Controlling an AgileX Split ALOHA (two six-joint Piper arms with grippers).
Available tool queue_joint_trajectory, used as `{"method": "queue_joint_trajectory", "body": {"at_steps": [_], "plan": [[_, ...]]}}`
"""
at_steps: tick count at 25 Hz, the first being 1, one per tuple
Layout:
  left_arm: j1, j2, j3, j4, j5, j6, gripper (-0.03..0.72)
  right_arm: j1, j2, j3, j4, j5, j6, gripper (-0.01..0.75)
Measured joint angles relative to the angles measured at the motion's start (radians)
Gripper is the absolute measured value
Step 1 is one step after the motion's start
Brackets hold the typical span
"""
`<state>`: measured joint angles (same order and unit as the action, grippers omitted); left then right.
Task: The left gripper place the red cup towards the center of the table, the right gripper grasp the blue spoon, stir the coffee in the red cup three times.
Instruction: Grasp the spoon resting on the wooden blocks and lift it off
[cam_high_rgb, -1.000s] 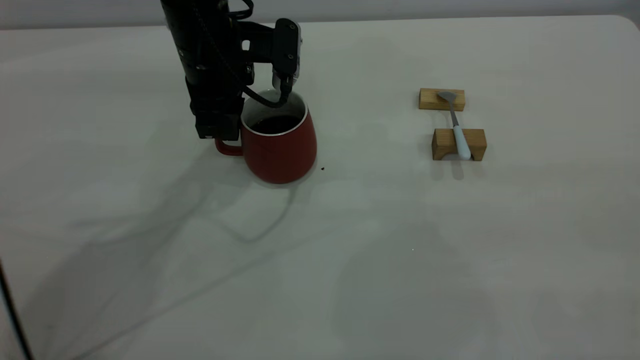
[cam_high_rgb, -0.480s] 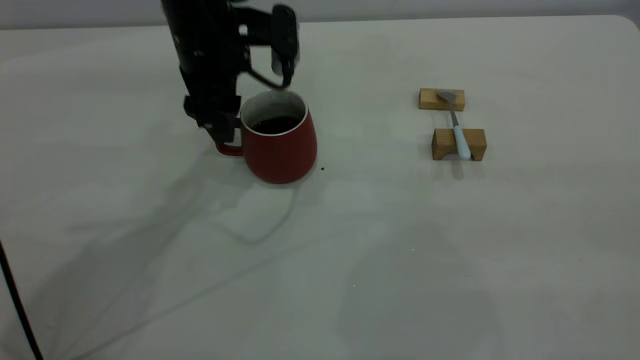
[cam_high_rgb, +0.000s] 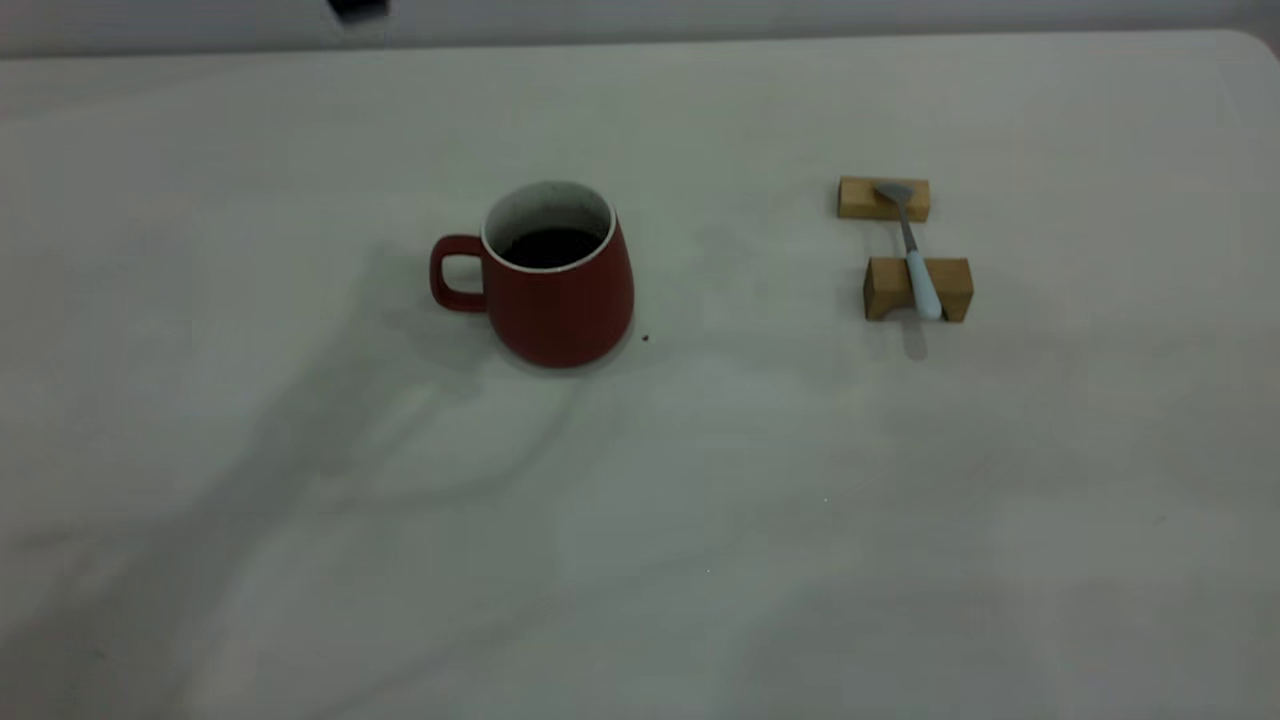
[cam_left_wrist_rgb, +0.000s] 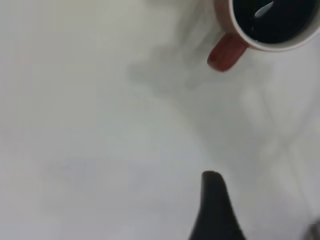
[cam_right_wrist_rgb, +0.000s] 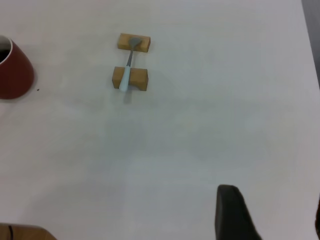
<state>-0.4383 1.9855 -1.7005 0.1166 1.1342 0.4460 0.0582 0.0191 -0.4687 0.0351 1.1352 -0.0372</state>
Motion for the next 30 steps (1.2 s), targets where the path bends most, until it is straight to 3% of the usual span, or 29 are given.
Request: {"method": "queue_joint_trajectory", "body": {"at_steps": [10, 19, 22, 28, 30], "plan": [[0.0, -0.21, -0.002, 0.053, 0.033, -0.33, 0.375, 0.0, 0.0, 0.0, 0.0, 0.0, 0.001, 0.434], [0.0, -0.481, 0.03, 0.062, 0.033, -0.493, 0.278, 0.0, 0.0, 0.0, 0.0, 0.0, 0.0, 0.434], [0.0, -0.614, 0.149, 0.042, 0.033, -0.496, 0.257, 0.0, 0.0, 0.0, 0.0, 0.0, 0.0, 0.434], [0.0, -0.959, 0.524, -0.011, 0.033, -0.5, 0.244, 0.0, 0.0, 0.0, 0.0, 0.0, 0.0, 0.434], [0.032, -1.061, 0.639, -0.034, 0.033, -0.501, 0.244, 0.0, 0.0, 0.0, 0.0, 0.0, 0.0, 0.434]]}}
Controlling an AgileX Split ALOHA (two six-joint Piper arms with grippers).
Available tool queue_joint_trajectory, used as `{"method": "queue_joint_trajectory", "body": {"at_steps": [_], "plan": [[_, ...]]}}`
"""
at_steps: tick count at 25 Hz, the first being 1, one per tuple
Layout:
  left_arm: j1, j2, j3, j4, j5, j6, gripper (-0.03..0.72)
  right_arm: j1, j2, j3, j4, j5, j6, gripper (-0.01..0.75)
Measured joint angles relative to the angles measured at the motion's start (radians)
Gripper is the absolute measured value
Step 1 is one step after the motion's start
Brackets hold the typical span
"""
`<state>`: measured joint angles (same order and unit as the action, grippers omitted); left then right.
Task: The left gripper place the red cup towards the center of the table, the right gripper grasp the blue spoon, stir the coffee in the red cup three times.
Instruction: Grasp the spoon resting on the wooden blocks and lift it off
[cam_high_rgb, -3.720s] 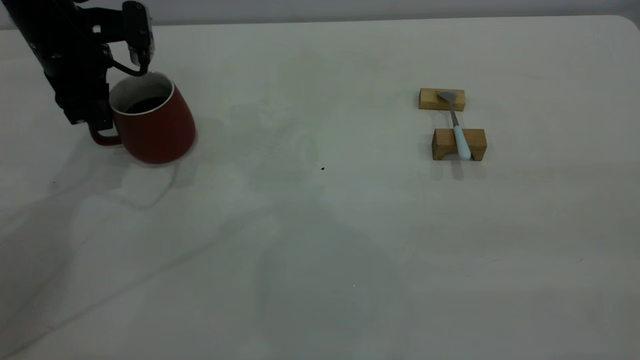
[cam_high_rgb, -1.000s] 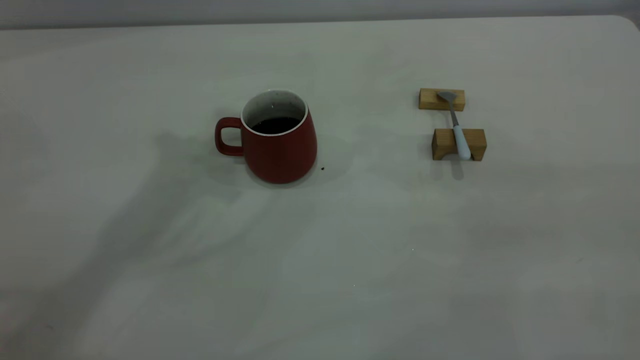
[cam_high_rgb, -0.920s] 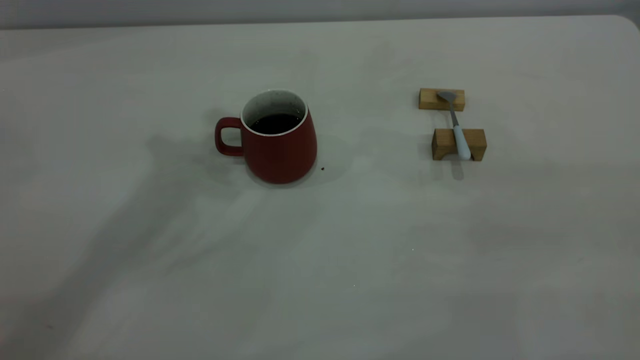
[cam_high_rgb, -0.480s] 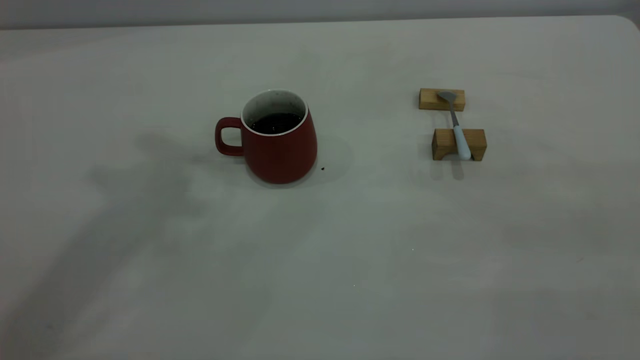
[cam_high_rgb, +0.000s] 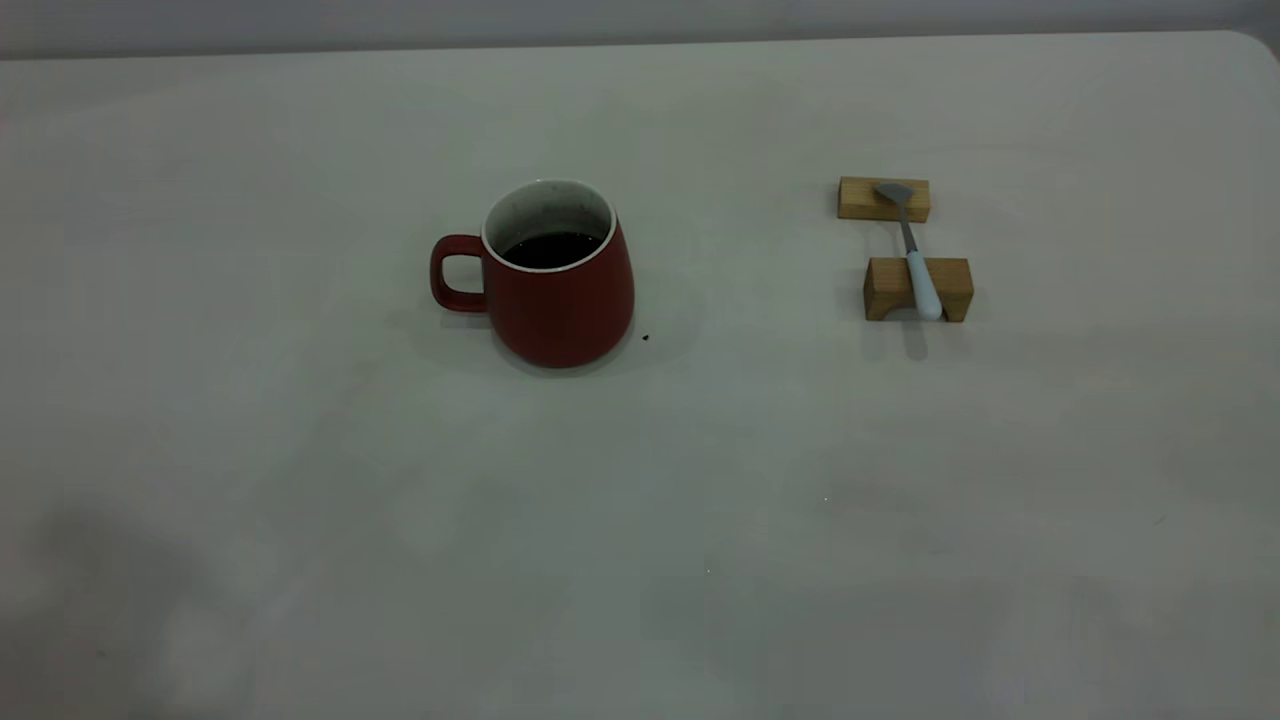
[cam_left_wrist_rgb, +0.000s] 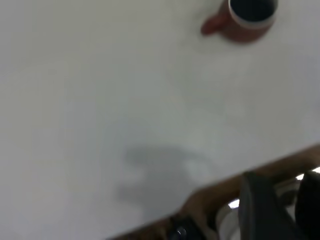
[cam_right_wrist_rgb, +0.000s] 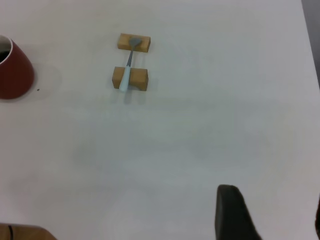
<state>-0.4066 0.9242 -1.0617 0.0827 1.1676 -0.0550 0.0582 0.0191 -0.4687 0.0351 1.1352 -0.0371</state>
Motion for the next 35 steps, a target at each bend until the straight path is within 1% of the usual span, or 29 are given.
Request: {"method": "queue_joint_trajectory", "body": {"at_steps": [3, 6, 11, 16, 19, 26, 35], "plan": [[0.122, -0.141, 0.171, -0.032, 0.0, -0.001, 0.244, 0.0, 0.0, 0.0, 0.0, 0.0, 0.001, 0.434], [0.222, -0.276, 0.331, -0.037, -0.004, -0.002, 0.244, 0.0, 0.0, 0.0, 0.0, 0.0, 0.001, 0.434], [0.306, -0.531, 0.5, -0.038, -0.034, -0.002, 0.244, 0.0, 0.0, 0.0, 0.0, 0.0, 0.001, 0.434], [0.383, -0.723, 0.563, -0.038, -0.047, -0.002, 0.244, 0.0, 0.0, 0.0, 0.0, 0.0, 0.0, 0.434], [0.397, -0.792, 0.567, -0.038, -0.049, -0.002, 0.244, 0.0, 0.0, 0.0, 0.0, 0.0, 0.0, 0.434], [0.398, -0.917, 0.575, -0.043, -0.043, 0.012, 0.244, 0.0, 0.0, 0.0, 0.0, 0.0, 0.0, 0.434], [0.367, -0.943, 0.575, -0.052, -0.038, 0.027, 0.244, 0.0, 0.0, 0.0, 0.0, 0.0, 0.001, 0.434]]}}
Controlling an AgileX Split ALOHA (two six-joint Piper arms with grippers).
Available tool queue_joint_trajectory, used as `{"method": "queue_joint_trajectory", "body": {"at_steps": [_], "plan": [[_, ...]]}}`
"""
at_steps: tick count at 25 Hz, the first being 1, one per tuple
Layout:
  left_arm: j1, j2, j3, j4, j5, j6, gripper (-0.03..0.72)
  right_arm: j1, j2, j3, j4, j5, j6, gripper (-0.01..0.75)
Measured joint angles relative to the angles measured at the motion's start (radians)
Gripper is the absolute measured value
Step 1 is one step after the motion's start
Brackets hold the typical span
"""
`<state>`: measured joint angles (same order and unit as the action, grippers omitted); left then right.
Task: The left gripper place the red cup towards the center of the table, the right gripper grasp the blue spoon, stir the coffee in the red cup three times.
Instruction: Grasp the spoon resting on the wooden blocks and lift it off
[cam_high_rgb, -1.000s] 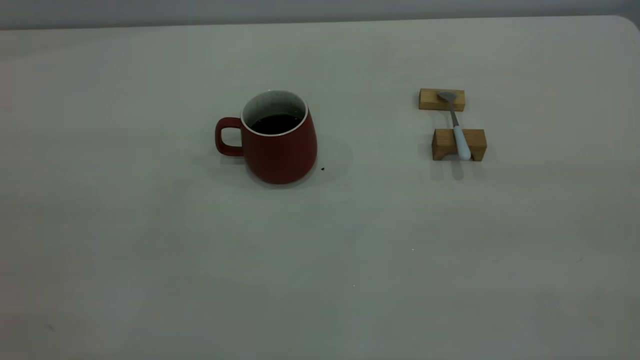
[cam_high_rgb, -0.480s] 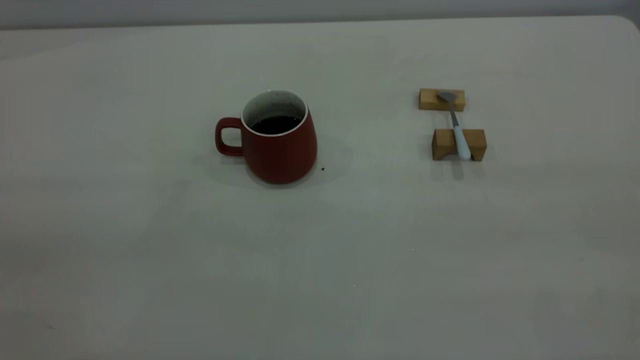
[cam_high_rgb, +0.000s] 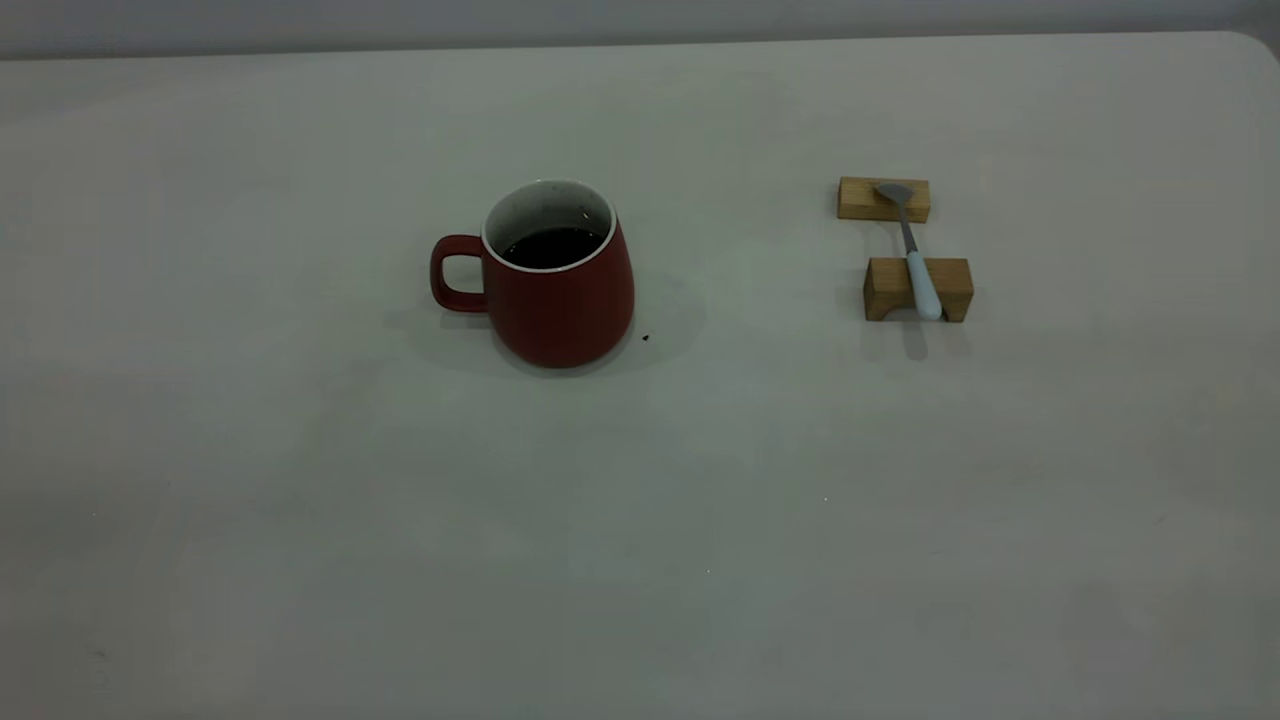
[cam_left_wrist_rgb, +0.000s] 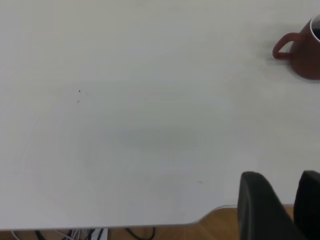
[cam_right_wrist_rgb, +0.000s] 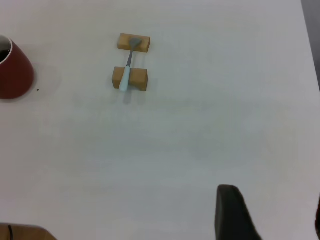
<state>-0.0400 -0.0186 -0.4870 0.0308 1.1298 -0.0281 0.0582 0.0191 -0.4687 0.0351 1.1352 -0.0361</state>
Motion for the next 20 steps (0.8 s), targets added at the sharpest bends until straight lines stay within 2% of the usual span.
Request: {"method": "queue_joint_trajectory", "body": {"at_steps": [20], "plan": [[0.0, 0.0, 0.0, 0.0, 0.0, 0.001, 0.244, 0.0, 0.0, 0.0, 0.021, 0.0, 0.0, 0.434]]}}
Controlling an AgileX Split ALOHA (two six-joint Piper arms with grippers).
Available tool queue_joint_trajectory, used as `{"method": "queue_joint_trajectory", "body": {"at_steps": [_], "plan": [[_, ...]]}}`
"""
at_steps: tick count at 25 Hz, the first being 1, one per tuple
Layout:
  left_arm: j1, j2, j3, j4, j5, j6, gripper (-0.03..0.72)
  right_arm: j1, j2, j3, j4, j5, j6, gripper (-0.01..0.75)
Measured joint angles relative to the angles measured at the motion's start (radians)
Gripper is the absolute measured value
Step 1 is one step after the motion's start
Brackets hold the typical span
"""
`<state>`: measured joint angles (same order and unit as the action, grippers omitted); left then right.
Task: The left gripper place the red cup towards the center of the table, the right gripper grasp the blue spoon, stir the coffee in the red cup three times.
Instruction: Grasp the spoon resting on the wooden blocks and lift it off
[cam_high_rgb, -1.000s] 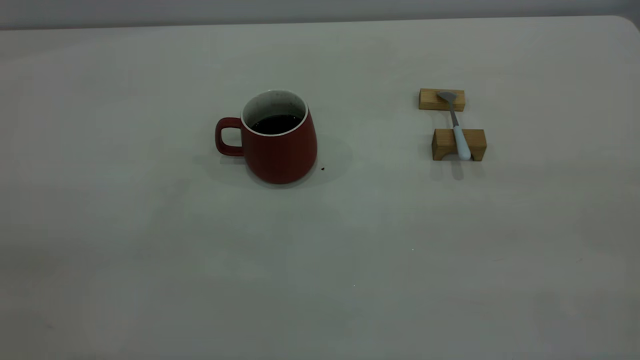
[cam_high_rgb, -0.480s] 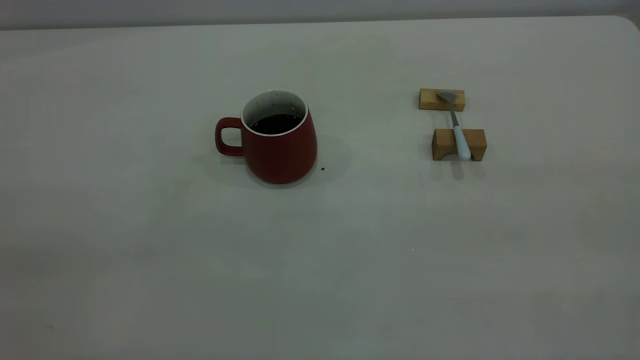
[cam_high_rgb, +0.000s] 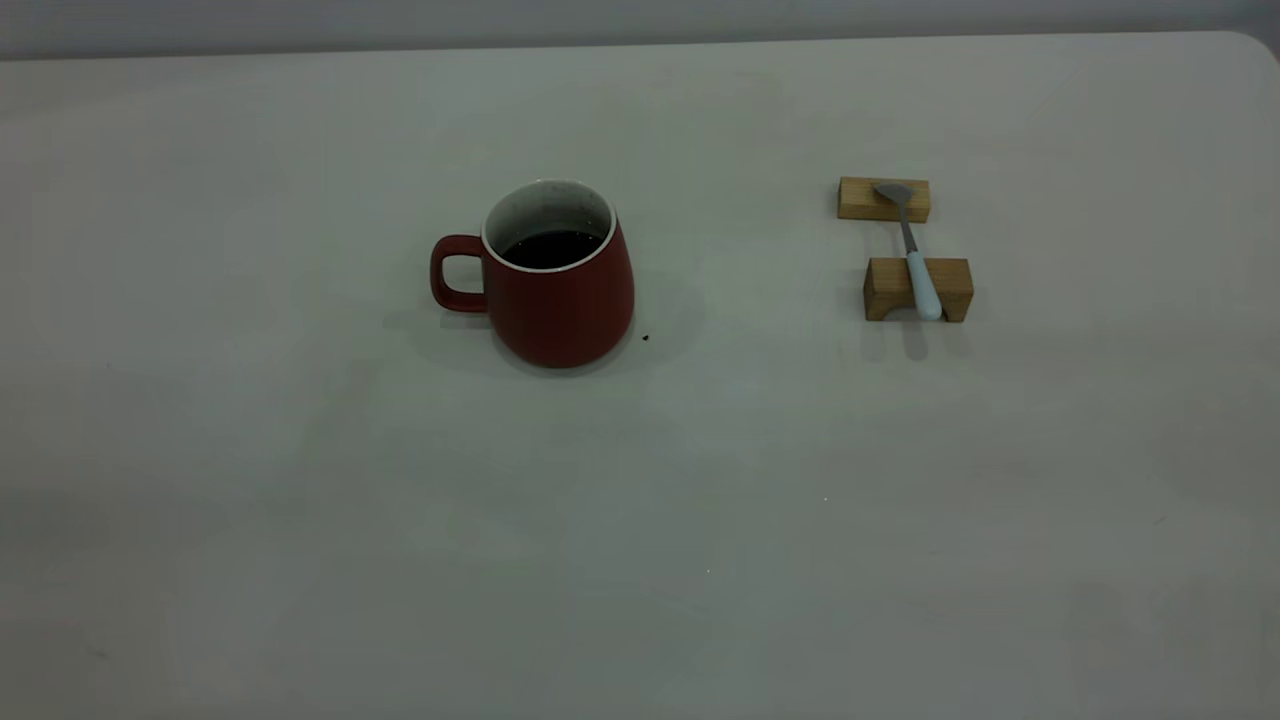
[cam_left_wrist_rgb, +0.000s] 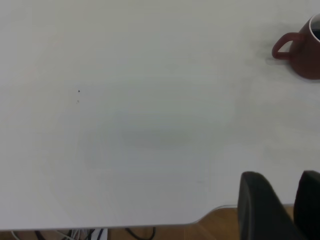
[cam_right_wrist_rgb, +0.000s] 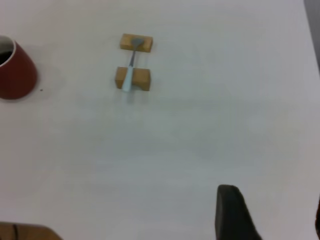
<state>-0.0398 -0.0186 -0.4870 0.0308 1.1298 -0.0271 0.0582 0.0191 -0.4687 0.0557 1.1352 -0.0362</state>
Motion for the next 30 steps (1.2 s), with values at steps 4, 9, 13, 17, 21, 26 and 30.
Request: {"method": "queue_joint_trajectory", "body": {"at_steps": [4, 9, 13, 17, 21, 26, 30], "plan": [[0.0, 0.0, 0.0, 0.0, 0.0, 0.0, 0.243, 0.0, 0.007, -0.001, 0.02, 0.0, 0.0, 0.434], [0.0, 0.0, 0.0, 0.0, 0.0, 0.0, 0.243, 0.0, 0.186, -0.097, 0.0, 0.01, 0.006, 0.444], [0.0, 0.0, 0.0, 0.0, 0.0, 0.0, 0.243, 0.0, 0.456, -0.195, 0.0, -0.054, 0.004, 0.511], [0.0, 0.0, 0.0, 0.0, 0.0, 0.0, 0.243, 0.0, 0.732, -0.25, 0.019, -0.158, -0.005, 0.632], [0.0, 0.0, 0.0, 0.0, 0.0, 0.0, 0.243, 0.0, 0.983, -0.277, 0.037, -0.317, -0.033, 0.67], [0.0, 0.0, 0.0, 0.0, 0.001, 0.0, 0.243, 0.0, 1.261, -0.282, 0.137, -0.502, -0.115, 0.67], [0.0, 0.0, 0.0, 0.0, 0.001, 0.0, 0.243, 0.024, 1.468, -0.333, 0.217, -0.559, -0.186, 0.669]]}}
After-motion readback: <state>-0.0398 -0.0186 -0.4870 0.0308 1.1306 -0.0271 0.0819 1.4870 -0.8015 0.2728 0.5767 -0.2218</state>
